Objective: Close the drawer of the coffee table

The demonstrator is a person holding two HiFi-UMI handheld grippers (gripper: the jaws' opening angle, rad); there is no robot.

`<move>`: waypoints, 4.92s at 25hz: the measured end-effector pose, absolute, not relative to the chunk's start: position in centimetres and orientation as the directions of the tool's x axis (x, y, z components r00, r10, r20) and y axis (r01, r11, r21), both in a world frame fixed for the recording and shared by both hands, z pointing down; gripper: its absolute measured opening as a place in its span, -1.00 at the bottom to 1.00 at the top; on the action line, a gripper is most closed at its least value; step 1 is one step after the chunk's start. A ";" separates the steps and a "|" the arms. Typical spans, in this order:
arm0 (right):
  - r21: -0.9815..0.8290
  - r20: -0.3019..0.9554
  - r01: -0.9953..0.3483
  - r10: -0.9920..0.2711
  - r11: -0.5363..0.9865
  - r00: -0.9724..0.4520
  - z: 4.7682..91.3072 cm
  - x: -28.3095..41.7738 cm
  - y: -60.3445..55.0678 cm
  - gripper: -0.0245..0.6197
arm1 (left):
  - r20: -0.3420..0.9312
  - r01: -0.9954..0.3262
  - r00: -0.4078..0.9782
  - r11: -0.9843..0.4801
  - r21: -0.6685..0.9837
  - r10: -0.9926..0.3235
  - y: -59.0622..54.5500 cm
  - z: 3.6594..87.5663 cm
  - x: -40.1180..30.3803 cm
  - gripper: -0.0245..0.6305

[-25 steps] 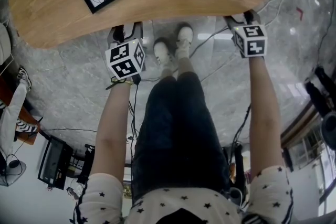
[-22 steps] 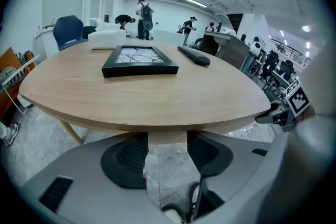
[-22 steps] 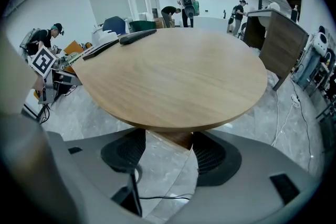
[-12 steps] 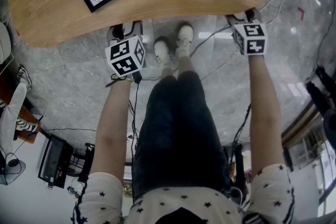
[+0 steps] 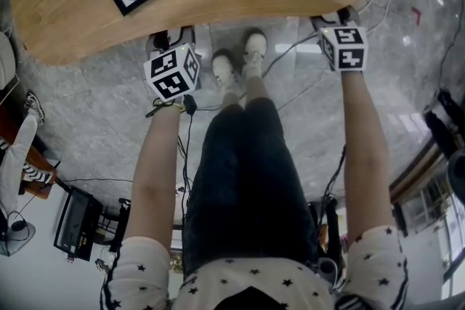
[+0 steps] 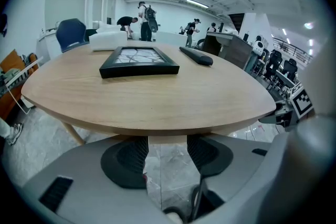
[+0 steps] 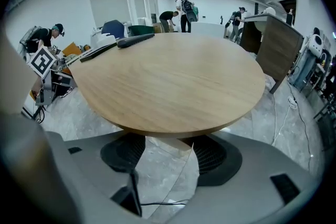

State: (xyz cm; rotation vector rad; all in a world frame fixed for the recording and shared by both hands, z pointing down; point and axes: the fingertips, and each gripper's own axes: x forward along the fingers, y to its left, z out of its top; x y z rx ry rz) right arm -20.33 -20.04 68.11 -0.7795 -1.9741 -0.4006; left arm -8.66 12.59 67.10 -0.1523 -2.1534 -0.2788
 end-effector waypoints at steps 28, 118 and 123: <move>-0.005 0.840 0.472 0.261 0.881 -0.477 62.4 -16.1 -21.2 -0.26 | 0.849 0.223 -0.528 0.963 0.150 -0.010 11.6 63.2 -5.3 -0.66; -0.258 0.487 0.605 0.642 0.753 -0.592 20.2 -0.2 -6.6 -0.90 | 0.629 -0.063 -0.709 0.916 0.395 -0.320 5.5 22.7 2.1 -0.90; -0.255 0.479 0.623 0.657 0.739 -0.583 19.9 0.1 -6.0 -0.90 | 0.628 -0.059 -0.711 0.917 0.395 -0.316 5.7 22.7 2.2 -0.90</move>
